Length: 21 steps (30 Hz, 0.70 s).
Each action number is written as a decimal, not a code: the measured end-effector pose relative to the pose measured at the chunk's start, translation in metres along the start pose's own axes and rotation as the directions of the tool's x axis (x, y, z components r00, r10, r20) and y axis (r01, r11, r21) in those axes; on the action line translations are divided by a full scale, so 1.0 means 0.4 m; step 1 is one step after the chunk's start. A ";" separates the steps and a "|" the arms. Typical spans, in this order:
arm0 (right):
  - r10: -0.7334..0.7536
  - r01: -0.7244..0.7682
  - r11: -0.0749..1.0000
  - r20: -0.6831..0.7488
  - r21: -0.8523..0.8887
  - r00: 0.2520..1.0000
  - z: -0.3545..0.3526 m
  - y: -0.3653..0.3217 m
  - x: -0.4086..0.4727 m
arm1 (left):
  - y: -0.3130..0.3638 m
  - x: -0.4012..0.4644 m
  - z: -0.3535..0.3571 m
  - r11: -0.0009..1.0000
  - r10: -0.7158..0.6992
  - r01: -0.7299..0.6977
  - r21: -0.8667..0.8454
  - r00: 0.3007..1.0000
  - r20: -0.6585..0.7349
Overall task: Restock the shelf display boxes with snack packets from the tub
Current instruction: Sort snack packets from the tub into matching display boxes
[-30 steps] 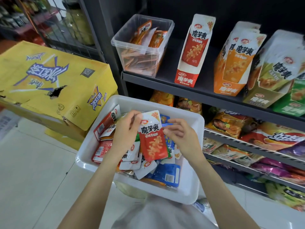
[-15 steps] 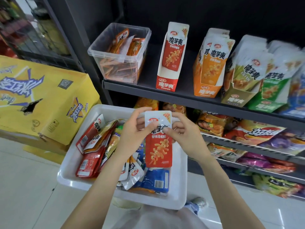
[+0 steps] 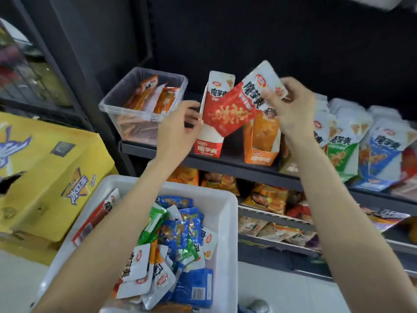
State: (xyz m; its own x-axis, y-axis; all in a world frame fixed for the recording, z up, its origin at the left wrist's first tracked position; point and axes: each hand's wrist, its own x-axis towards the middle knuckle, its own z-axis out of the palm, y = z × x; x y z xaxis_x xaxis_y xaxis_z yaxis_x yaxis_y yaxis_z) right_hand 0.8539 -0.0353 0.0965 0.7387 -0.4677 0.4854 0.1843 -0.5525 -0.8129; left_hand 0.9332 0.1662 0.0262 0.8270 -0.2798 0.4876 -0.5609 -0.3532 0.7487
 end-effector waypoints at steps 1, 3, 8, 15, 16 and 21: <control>-0.020 0.020 1.000 -0.055 -0.004 0.998 0.011 0.005 0.028 | -0.016 0.021 0.006 0.999 -0.008 0.009 0.046 1.000 -0.007; -0.069 0.062 0.995 -0.098 -0.072 0.993 0.044 0.019 0.074 | -0.045 0.049 0.021 0.991 -0.060 0.053 0.119 0.997 0.056; -0.172 0.208 0.904 0.127 -0.374 0.977 0.153 0.066 0.169 | -0.072 0.057 0.062 0.962 -0.054 0.006 0.274 0.984 0.169; -0.024 0.144 0.805 0.211 -0.576 0.977 0.250 0.130 0.228 | -0.088 0.057 0.069 0.967 -0.114 0.062 0.248 0.973 0.203; -0.037 0.129 0.814 0.171 -0.566 0.985 0.249 0.133 0.228 | -0.090 0.058 0.069 0.966 -0.118 0.066 0.249 0.972 0.203; -0.172 0.153 0.852 0.008 -0.501 0.985 0.210 0.124 0.139 | -0.085 0.043 0.067 0.972 -0.112 0.069 0.223 0.976 0.186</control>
State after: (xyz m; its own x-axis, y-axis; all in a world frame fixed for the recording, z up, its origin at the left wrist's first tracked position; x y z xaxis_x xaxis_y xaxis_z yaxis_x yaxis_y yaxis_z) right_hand 0.9587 -0.0308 0.0560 0.7007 -0.3602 0.6158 -0.0548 -0.8878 -0.4569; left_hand 0.9655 0.1492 -0.0028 0.8631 -0.3996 0.3090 -0.4968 -0.5614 0.6618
